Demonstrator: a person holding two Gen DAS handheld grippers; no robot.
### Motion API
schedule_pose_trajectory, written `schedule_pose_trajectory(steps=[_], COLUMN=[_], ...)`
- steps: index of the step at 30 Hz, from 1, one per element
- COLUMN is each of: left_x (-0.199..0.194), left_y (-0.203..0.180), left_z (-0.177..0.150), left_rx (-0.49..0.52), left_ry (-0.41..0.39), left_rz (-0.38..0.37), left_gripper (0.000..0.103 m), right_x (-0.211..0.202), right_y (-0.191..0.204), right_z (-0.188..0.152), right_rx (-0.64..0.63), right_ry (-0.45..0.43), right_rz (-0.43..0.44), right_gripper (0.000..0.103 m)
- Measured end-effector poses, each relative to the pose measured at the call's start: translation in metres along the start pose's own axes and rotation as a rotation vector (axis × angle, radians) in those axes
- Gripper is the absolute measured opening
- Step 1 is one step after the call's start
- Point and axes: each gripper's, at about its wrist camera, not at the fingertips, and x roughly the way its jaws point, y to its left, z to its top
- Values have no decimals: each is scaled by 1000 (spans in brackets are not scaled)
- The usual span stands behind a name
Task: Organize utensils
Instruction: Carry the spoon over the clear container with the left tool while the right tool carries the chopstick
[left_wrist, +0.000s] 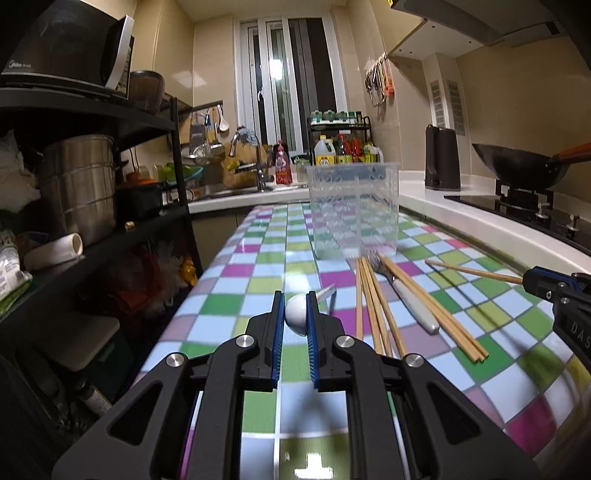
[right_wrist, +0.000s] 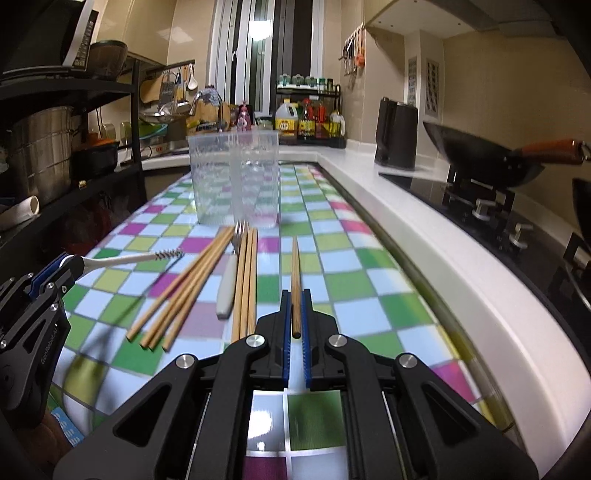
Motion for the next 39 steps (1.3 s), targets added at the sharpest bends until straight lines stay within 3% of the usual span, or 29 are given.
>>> schedule_pose_trajectory(steps=[5,16,20,28,33,39], left_x=[-5,5,15,39,54,77], left_y=[-1,20,24,26,26,39], left_z=[20,67,83,120,152,216], left_rx=[11,-9,1,12,49,53], left_ry=[-38,-34,-16,82,134,161], left_rz=[-11,-39,-59,-130,-175,-235], left_gripper=[12,12,12,12,12,12], right_x=[-8,-18,-17,-8,-1,4], right_y=[-4,-11,-9,-4,-7,-15], right_z=[23,84,105,147,192,270], right_rx=[-12,-39,-66,-92,-68,-27], right_ry=[-35,-101,-103,-27,21,24], right_rz=[2,28,44,97,162,242], right_gripper=[5,5,5,5,5,5])
